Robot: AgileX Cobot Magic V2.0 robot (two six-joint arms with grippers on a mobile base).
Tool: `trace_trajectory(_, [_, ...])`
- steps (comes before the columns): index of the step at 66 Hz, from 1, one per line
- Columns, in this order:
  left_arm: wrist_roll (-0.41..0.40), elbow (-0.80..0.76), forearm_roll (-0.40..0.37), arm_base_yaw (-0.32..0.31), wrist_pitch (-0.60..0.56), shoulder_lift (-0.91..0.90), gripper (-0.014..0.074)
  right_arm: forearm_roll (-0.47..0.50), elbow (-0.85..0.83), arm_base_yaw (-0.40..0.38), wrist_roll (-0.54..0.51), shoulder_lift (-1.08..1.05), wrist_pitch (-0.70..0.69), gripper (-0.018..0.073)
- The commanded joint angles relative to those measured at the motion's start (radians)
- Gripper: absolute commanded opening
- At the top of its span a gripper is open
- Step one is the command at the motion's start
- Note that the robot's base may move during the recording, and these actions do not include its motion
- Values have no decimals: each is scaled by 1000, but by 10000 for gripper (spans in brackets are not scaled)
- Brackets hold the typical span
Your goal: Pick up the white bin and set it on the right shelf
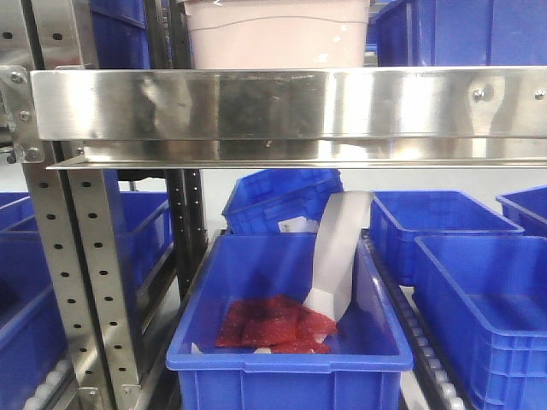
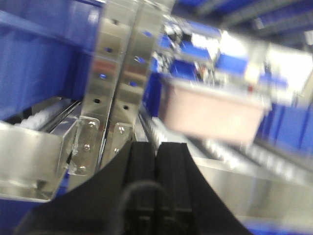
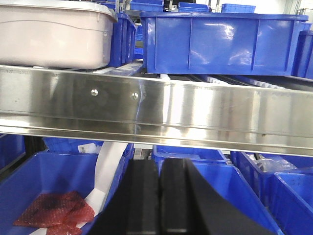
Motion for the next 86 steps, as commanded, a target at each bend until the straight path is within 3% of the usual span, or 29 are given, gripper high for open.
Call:
trace_trajectory(1, [-162,-25,181,22,37,7,-117,-8,0,1,1,-17,-82,57])
trace_trajectory(8, [-510,-5,491,81,106,-30,-117,-8,0,1,1,-17,-82,57])
trace_trajectory(12, [-636,15,642,112,115,-57,-117,-8,0,1,1,-17,-82,57])
trace_trajectory(15, [-665,35,704,135,111,-82,-117,-8,0,1,1,-17,-82,57])
trace_trajectory(28, [-678,156,720,206,101,-228,-117,-8,0,1,1,-17,-82,57])
trace_trajectory(36, [-727,217,738,205,99,-273,-117,-8,0,1,1,-17,-82,57])
trace_trajectory(48, [-729,296,760,201,29,-270,-117,-8,0,1,1,-17,-82,57])
trace_trajectory(58, [-729,296,810,201,48,-270,-117,-8,0,1,1,-17,-82,57])
trace_trajectory(73, [-729,296,810,138,48,-270,-117,-8,0,1,1,-17,-82,57])
trace_trajectory(86, [-729,296,810,134,48,-270,-117,-8,0,1,1,-17,-82,57])
